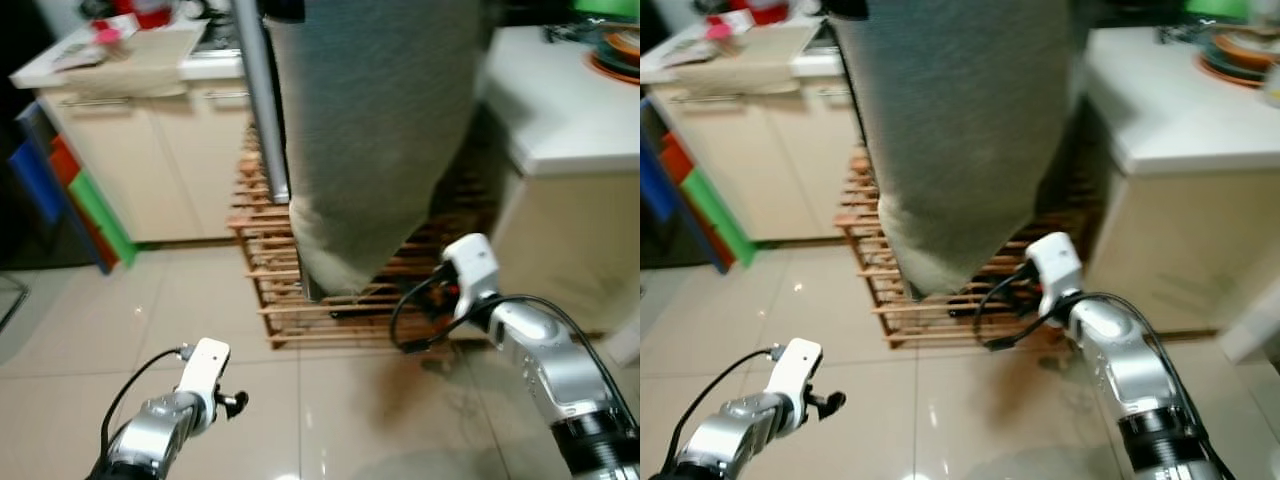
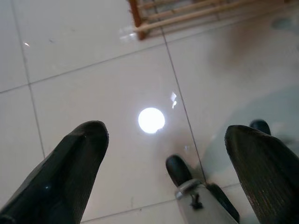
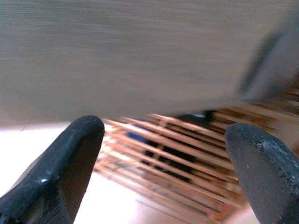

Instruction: Restocking fridge

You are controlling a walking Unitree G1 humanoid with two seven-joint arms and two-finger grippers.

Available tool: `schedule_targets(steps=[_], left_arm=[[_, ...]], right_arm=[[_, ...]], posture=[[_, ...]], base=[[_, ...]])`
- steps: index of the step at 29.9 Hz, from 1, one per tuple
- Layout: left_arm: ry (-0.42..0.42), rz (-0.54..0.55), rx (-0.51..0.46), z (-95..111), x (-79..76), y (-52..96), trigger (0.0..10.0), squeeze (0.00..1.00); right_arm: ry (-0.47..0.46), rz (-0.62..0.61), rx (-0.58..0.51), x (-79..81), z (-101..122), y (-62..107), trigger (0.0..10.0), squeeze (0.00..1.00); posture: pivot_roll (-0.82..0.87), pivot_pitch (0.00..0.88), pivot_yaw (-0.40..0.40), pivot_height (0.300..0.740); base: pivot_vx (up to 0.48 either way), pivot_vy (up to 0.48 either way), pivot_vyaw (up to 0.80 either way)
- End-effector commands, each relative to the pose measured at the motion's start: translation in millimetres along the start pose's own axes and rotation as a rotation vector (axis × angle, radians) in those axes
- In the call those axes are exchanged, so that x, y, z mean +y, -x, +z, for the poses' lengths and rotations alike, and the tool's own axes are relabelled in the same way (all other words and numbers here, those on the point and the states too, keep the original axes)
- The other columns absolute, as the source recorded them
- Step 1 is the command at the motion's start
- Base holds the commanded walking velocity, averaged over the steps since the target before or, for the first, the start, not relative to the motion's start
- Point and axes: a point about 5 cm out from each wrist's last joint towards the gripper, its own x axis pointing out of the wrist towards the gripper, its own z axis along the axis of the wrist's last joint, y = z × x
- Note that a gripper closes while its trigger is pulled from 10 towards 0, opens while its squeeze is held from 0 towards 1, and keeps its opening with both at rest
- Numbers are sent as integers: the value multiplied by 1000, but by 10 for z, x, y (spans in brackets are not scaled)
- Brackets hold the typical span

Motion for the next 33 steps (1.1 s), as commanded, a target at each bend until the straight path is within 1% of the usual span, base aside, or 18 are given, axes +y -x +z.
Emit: schedule_targets(steps=[1, 2, 3, 4, 6, 9, 10, 11, 12, 13, 15, 18, 21, 24, 25, 28, 31, 33], left_arm=[[2, 59, -202, 344, 30, 55, 10000, 0], [2, 59, -202, 344, 30, 55, 10000, 0], [20, 79, -299, 511, 41, 107, 10000, 0], [47, 80, -405, 712, 42, 193, 10000, 0], [75, 82, -536, 955, 42, 326, 10000, 0], [97, 101, -691, 1222, 45, 507, 10000, 0], [96, 116, -770, 1342, 54, 609, 10000, 0], [121, 103, -821, 1415, 49, 677, 10000, 0], [128, 94, -865, 1475, 47, 738, 10000, 0], [128, 94, -865, 1475, 47, 738, 10000, 0], [118, 107, -921, 1575, 61, 836, 10000, 0], [113, 112, -926, 1612, 81, 856, 10000, 0], [114, 110, -919, 1616, 91, 845, 10000, 0], [99, 50, -916, 1616, 6, 835, 10000, 0], [94, 22, -909, 1603, -55, 822, 10000, 0], [89, -5, -894, 1577, -136, 795, 10000, 0], [110, 10, -879, 1570, -108, 761, 10000, 0], [108, 21, -865, 1555, -86, 740, 10000, 0]], right_arm=[[-53, -90, -9, -22, -42, 5, 10000, 0], [-53, -90, -9, -22, -42, 5, 10000, 0], [-66, -104, -19, 4, -61, -10, 10000, 0], [-85, -103, -31, 59, -79, -33, 10000, 0], [-95, -108, -49, 134, -110, -76, 10000, 0], [-100, -100, -65, 236, -133, -121, 10000, 0], [-104, -113, -85, 281, -116, -143, 10000, 0], [-109, -119, -101, 289, -99, -150, 10000, 0], [-113, -127, -117, 289, -82, -154, 10000, 0], [-113, -127, -117, 289, -82, -154, 10000, 0], [-124, -146, -141, 286, -59, -176, 10000, 0], [-128, -153, -153, 292, -59, -201, 10000, 0], [-130, -162, -159, 279, -66, -203, 10000, 0], [-130, -190, -163, 249, -112, -182, 10000, 0], [-133, -202, -159, 235, -135, -171, 10000, 0], [-134, -221, -160, 211, -175, -146, 10000, 0], [-133, -254, -152, 167, -239, -98, 10000, 0], [-132, -267, -151, 151, -282, -54, 10000, 0]], posture=[[-153, 0, 54, 740], [-153, 0, 54, 740], [-150, 0, 56, 740], [-148, 0, 55, 740], [-143, 0, 53, 740], [-137, 0, 53, 740], [-132, 0, 52, 740], [-125, 0, 50, 740], [-125, 0, 50, 740], [-125, 0, 50, 740], [-119, 0, 49, 740], [-117, 0, 49, 740], [-117, 0, 51, 740], [-120, 0, 58, 740], [-122, 0, 61, 740], [-129, 0, 67, 740], [-134, 0, 71, 740], [-137, 0, 73, 740]], base=[[0, 0, 0], [0, 0, 0], [0, 0, 0], [0, 0, 0], [0, 0, 0], [0, 0, 0], [0, 0, 0], [0, 0, 0], [0, 0, 0], [0, 0, 0], [0, 431, -369], [0, 480, -760], [0, 480, -765], [0, 480, -763], [0, 480, -763], [0, 480, -763], [0, 480, -763], [0, 480, -763]])
